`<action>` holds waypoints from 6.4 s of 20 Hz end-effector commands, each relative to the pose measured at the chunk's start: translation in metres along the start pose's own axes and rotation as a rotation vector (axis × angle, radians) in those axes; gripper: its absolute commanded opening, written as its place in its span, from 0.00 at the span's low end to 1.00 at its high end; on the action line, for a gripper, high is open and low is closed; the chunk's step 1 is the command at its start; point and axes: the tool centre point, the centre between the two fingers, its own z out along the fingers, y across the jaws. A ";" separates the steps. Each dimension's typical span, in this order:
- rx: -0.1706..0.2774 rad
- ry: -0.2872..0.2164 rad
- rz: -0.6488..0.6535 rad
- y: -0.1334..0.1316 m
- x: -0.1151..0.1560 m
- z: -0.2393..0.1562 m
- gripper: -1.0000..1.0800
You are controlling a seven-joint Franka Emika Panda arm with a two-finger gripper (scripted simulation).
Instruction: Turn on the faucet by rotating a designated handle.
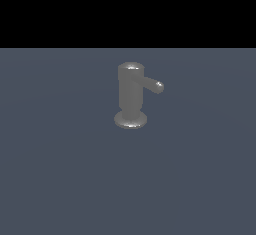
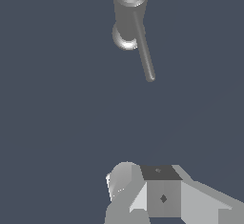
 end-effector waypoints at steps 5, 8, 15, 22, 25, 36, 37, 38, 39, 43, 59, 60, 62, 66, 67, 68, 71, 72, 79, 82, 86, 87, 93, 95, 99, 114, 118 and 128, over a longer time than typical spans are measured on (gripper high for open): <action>-0.004 0.004 -0.028 0.001 0.011 0.030 0.00; -0.006 0.006 -0.047 0.002 0.018 0.049 0.00; -0.013 0.014 -0.098 0.003 0.039 0.102 0.00; -0.019 0.021 -0.147 0.004 0.060 0.154 0.00; -0.022 0.025 -0.168 0.004 0.069 0.175 0.00; -0.029 0.033 -0.221 0.004 0.097 0.230 0.00; -0.030 0.033 -0.224 0.004 0.098 0.233 0.00; -0.030 0.034 -0.226 0.004 0.100 0.236 0.00; -0.030 0.034 -0.228 0.004 0.101 0.238 0.00; -0.031 0.035 -0.234 0.003 0.104 0.244 0.00; -0.030 0.035 -0.234 0.029 0.116 0.242 0.00; -0.030 0.035 -0.234 0.034 0.117 0.242 0.00; -0.030 0.035 -0.234 0.042 0.121 0.242 0.00; -0.031 0.035 -0.233 0.059 0.128 0.241 0.00; -0.031 0.035 -0.233 0.063 0.130 0.241 0.00; -0.031 0.035 -0.233 0.067 0.132 0.241 0.00; -0.031 0.035 -0.233 0.080 0.137 0.240 0.00; -0.031 0.035 -0.233 0.084 0.138 0.240 0.00; -0.031 0.035 -0.233 0.111 0.150 0.239 0.00; -0.031 0.035 -0.233 0.123 0.155 0.238 0.00; -0.031 0.035 -0.233 0.137 0.162 0.238 0.00; -0.031 0.035 -0.233 0.141 0.163 0.237 0.00; -0.037 0.065 -0.270 0.135 0.180 0.223 0.00; -0.037 0.064 -0.269 0.138 0.185 0.223 0.00; -0.036 0.062 -0.266 0.144 0.197 0.223 0.00; -0.035 0.054 -0.257 0.166 0.237 0.225 0.00; -0.034 0.052 -0.254 0.172 0.247 0.225 0.00; -0.033 0.046 -0.248 0.187 0.272 0.226 0.00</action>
